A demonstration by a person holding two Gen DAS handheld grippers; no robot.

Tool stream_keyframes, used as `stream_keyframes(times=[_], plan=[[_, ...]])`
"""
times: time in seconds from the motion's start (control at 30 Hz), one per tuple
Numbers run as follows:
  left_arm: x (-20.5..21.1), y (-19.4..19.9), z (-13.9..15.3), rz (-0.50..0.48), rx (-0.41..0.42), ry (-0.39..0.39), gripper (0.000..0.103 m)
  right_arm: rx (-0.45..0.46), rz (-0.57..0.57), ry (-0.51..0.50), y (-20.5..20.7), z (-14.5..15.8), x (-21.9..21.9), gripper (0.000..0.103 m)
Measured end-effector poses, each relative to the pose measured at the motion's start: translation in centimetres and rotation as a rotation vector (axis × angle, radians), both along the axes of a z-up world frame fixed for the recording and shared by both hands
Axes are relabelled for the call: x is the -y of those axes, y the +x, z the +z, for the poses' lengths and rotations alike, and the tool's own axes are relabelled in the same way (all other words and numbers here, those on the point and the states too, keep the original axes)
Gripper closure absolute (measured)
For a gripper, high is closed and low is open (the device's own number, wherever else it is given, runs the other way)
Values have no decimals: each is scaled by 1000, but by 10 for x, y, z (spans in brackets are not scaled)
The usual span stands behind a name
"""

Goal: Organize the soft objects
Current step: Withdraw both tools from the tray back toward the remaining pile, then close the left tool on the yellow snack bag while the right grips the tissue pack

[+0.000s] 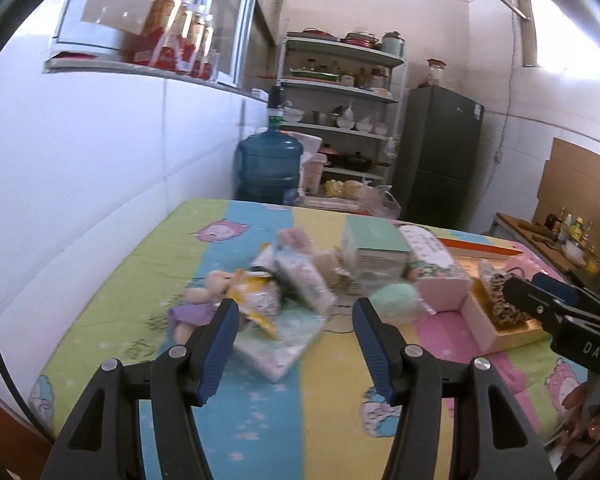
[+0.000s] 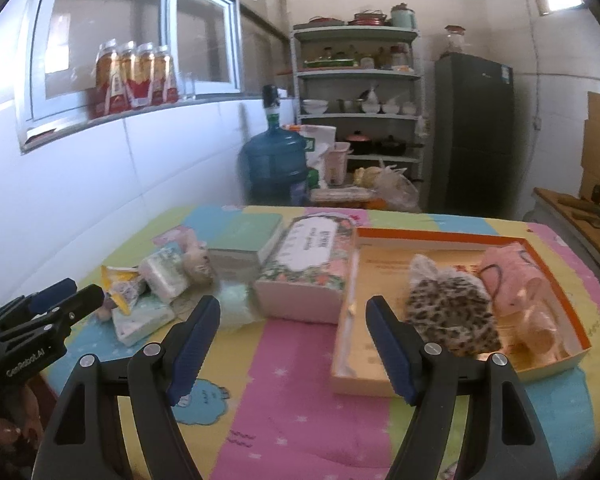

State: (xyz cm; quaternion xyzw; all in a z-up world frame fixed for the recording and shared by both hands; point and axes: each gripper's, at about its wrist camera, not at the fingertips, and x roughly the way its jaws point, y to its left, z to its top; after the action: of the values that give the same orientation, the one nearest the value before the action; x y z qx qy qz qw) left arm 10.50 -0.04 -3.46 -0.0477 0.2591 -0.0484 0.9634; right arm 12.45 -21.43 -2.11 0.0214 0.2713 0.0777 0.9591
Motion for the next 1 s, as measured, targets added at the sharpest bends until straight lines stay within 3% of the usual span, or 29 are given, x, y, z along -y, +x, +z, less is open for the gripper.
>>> stream_keyframes(times=[0.43, 0.73, 1.0], plan=[[-41, 3, -14, 36, -19, -25, 44, -48, 114, -1, 18, -16, -55, 26], [-57, 17, -19, 60, -34, -52, 44, -60, 282, -3, 48, -27, -100, 26], [-71, 30, -24, 75, -43, -67, 44, -99, 307, -99, 87, -43, -138, 27]])
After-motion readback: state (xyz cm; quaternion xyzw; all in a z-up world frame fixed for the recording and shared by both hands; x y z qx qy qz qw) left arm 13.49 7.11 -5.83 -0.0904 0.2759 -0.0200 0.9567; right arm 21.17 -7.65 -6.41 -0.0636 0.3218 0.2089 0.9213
